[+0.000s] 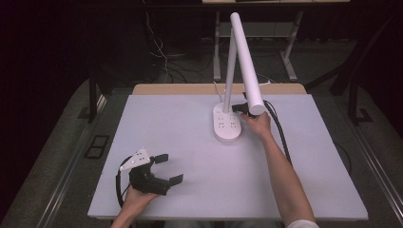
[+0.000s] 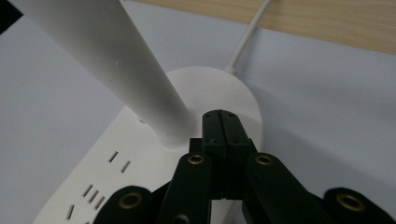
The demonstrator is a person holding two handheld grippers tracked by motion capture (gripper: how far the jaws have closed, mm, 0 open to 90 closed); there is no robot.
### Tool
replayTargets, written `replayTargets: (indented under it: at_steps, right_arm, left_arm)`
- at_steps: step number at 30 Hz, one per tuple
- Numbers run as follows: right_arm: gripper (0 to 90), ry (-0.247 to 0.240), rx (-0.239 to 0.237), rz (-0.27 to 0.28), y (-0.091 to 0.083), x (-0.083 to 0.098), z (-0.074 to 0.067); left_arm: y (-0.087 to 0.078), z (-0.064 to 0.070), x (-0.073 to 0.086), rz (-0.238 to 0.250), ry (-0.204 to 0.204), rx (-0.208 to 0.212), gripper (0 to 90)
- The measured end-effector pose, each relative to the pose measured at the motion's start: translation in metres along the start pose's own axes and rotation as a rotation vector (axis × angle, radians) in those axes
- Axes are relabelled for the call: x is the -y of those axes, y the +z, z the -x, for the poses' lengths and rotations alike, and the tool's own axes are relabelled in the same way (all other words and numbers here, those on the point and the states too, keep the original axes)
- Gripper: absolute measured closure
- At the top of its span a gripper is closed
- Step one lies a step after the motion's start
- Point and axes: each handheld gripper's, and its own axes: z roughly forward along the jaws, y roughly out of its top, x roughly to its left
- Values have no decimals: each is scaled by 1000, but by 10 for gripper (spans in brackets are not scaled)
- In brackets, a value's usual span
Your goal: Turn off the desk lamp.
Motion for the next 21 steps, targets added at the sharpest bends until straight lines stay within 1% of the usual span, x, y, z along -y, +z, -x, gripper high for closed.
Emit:
replayTargets:
  at_steps: [3,8,10,12,13,16,17,21]
  right_arm:
    - [900,12,5,7,1,0,-1]
    - [900,13,9,2,0,-1,-2]
    - [900,19,3,8,0,-1,-1]
    - [900,33,-14,14,0,-1,-1]
    - [900,20,4,10,0,-1,-2]
    - [900,12,11,12,0,-1,-3]
    - [900,23,6,11,0,-1,-2]
    - [900,30,4,12,0,0,-1]
  left_arm:
    - [0,0,0,0,0,0,0]
    - [0,-1,0,2,-4,0,0]
    - [0,-2,0,-1,-4,0,0]
    - [0,-2,0,-3,-3,0,0]
    - [1,-1,0,-3,-4,0,0]
    - [0,0,0,-1,-2,1,0]
    - [0,0,0,-2,0,1,0]
    - [0,0,0,0,-2,0,0]
